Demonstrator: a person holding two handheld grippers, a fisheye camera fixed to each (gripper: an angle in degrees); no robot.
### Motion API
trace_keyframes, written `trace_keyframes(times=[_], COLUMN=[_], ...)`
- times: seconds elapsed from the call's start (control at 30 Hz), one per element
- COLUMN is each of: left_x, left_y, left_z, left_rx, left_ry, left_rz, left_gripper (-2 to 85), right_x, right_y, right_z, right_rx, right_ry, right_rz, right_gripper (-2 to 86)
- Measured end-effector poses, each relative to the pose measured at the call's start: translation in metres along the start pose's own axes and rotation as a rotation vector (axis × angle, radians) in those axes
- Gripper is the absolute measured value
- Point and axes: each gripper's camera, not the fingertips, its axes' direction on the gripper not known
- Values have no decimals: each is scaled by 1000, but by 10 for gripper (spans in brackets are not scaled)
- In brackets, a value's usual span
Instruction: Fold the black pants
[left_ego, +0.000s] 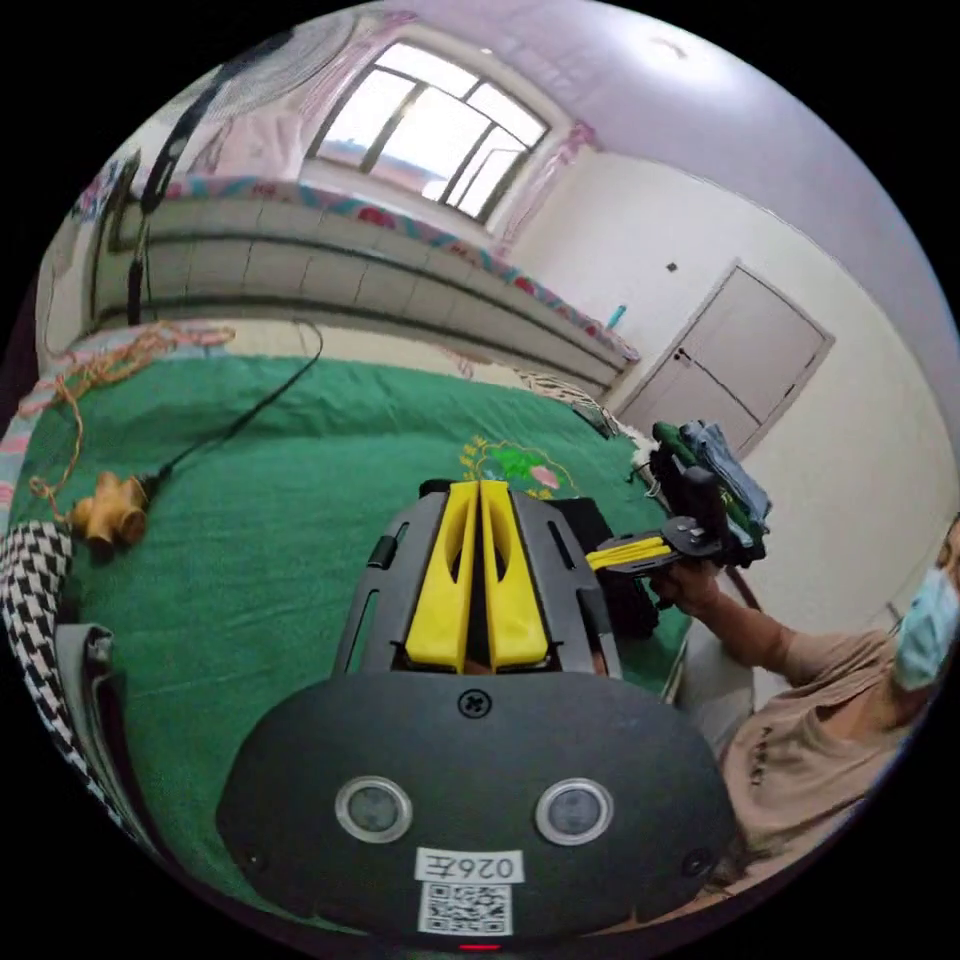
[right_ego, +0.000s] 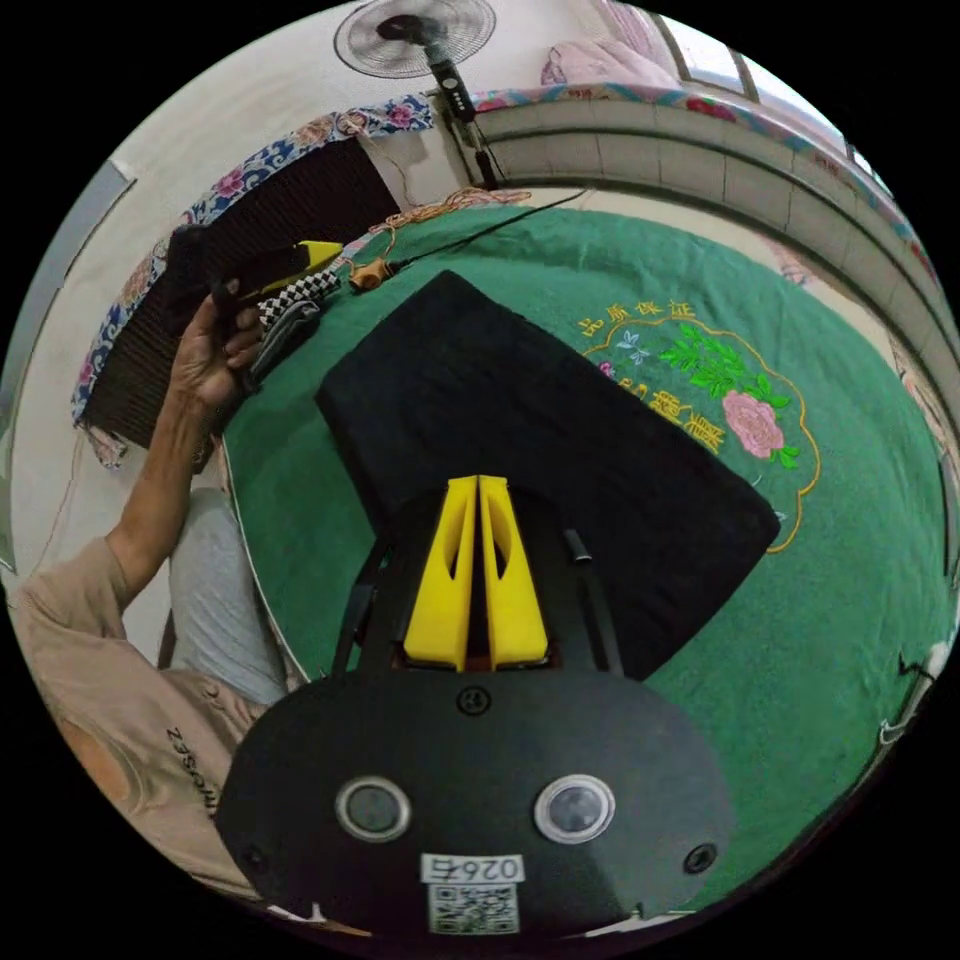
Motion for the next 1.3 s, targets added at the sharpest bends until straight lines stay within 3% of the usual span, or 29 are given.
trace_keyframes(times=[0.07,0.2,0.23,0.33,0.43,0.57,0.63,0.73,0.83,1.0,1.3], left_x=[36,59,57,48,48,19,-7,-29,-32,-17,4], left_y=[-9,-5,-6,-29,-38,-42,-41,-38,-39,-54,-63], left_z=[14,96,79,47,-3,-38,-43,-39,-30,-50,-83], left_rx=[-64,-493,-370,-411,-268,-205,-229,-286,-349,-373,-392], left_ry=[-67,-254,-220,-172,-301,-220,-65,226,394,354,212], left_rz=[168,363,346,207,179,37,-81,-199,-276,-257,-203], left_gripper=[-10,-9,-8,-6,0,63,199,185,185,207,207], right_x=[-10,-5,4,37,70,126,158,205,245,277,271], right_y=[-3,-9,-12,-17,-9,7,14,29,44,56,43], right_z=[11,44,45,33,7,-24,-30,-26,-10,5,23], right_rx=[13,-58,-63,-90,-30,23,24,39,68,124,33], right_ry=[148,241,219,84,15,34,23,-155,-376,-563,-429], right_rz=[-95,-151,-128,-39,23,177,288,408,528,639,586], right_gripper=[-9,-10,-10,-8,-6,31,70,86,96,116,118])
